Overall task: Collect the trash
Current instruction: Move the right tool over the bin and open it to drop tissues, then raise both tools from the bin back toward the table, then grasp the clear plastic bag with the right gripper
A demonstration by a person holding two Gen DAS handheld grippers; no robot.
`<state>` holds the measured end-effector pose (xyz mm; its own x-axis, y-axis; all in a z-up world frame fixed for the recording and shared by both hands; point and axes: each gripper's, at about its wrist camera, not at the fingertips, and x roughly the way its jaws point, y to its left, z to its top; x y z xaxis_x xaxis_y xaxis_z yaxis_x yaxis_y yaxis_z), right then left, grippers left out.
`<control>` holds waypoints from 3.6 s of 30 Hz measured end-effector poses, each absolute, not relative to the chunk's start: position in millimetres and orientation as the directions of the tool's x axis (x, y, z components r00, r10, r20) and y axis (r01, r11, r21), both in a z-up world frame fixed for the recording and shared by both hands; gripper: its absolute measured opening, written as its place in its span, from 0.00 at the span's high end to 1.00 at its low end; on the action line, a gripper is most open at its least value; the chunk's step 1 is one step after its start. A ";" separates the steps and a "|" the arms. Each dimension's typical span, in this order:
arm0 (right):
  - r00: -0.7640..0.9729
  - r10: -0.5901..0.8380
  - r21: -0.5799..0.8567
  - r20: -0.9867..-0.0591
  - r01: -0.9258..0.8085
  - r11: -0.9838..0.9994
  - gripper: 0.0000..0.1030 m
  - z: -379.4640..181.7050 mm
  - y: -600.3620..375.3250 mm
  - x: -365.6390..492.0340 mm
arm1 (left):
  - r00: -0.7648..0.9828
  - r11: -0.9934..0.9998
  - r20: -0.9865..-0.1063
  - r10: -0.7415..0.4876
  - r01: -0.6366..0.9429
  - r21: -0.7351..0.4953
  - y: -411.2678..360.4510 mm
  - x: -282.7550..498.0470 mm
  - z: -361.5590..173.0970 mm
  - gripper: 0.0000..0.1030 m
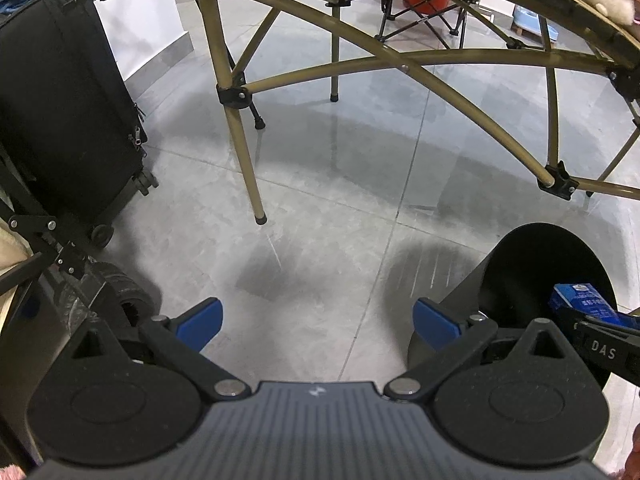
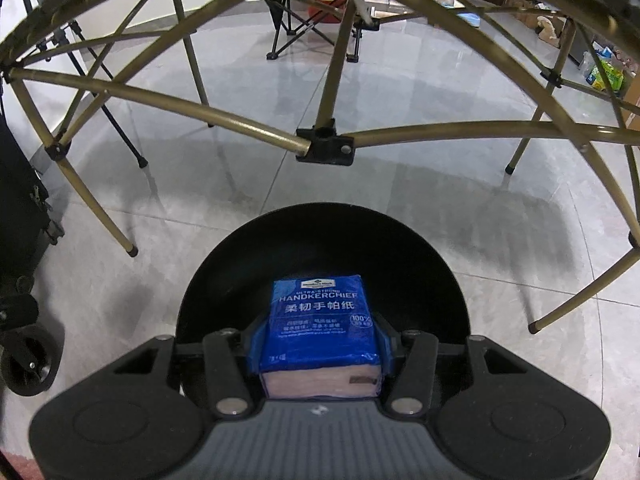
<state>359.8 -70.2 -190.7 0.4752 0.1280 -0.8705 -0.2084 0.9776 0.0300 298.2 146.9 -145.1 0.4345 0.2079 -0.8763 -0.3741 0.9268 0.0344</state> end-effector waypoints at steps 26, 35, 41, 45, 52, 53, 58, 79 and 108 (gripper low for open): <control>0.465 0.104 0.021 -0.879 -0.180 0.983 0.00 -192.5 -72.8 370.3 | 0.419 0.937 -0.879 0.226 -0.340 0.078 136.0 297.9 -153.1 0.00; 0.494 0.111 0.026 -0.862 -0.176 0.984 0.00 -177.3 -84.2 357.3 | 0.455 0.946 -0.865 0.209 -0.318 0.061 126.5 292.2 -143.0 0.00; 0.523 0.114 0.032 -0.845 -0.162 0.986 0.00 -162.2 -95.1 346.1 | 0.487 0.952 -0.850 0.200 -0.301 0.052 115.4 287.5 -132.5 0.00; 0.545 0.114 0.035 -0.831 -0.152 0.988 0.00 -152.1 -104.1 337.4 | 0.516 0.960 -0.838 0.179 -0.279 0.033 105.7 283.7 -122.8 0.00; 0.579 0.105 0.041 -0.808 -0.122 0.992 0.00 -134.7 -125.5 322.0 | 0.558 0.969 -0.818 0.142 -0.248 -0.001 87.7 274.1 -106.7 0.00; 0.586 0.106 0.045 -0.804 -0.117 0.992 0.00 -131.5 -129.9 318.8 | 0.566 0.970 -0.813 0.139 -0.244 -0.004 85.3 272.4 -103.6 0.00; 0.622 0.117 0.066 -0.774 -0.104 0.992 0.00 -115.0 -148.4 304.4 | 0.619 0.973 -0.774 0.135 -0.231 -0.016 71.5 260.1 -84.9 0.00; 0.870 0.221 0.128 -0.442 -0.182 0.975 0.00 -27.2 -211.4 289.4 | 0.770 0.973 -0.625 0.127 -0.219 -0.073 28.3 288.2 -1.5 0.00; 0.882 0.229 0.210 -0.411 -0.152 0.966 0.28 -35.8 -190.5 473.3 | 0.805 0.981 -0.589 0.069 -0.160 -0.105 26.1 437.3 26.7 0.00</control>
<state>473.3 -190.5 -35.8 0.8824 0.2288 -0.4110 -0.1525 0.9657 0.2102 437.3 26.1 26.7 0.8054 0.0685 -0.5888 -0.1603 0.9815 -0.1050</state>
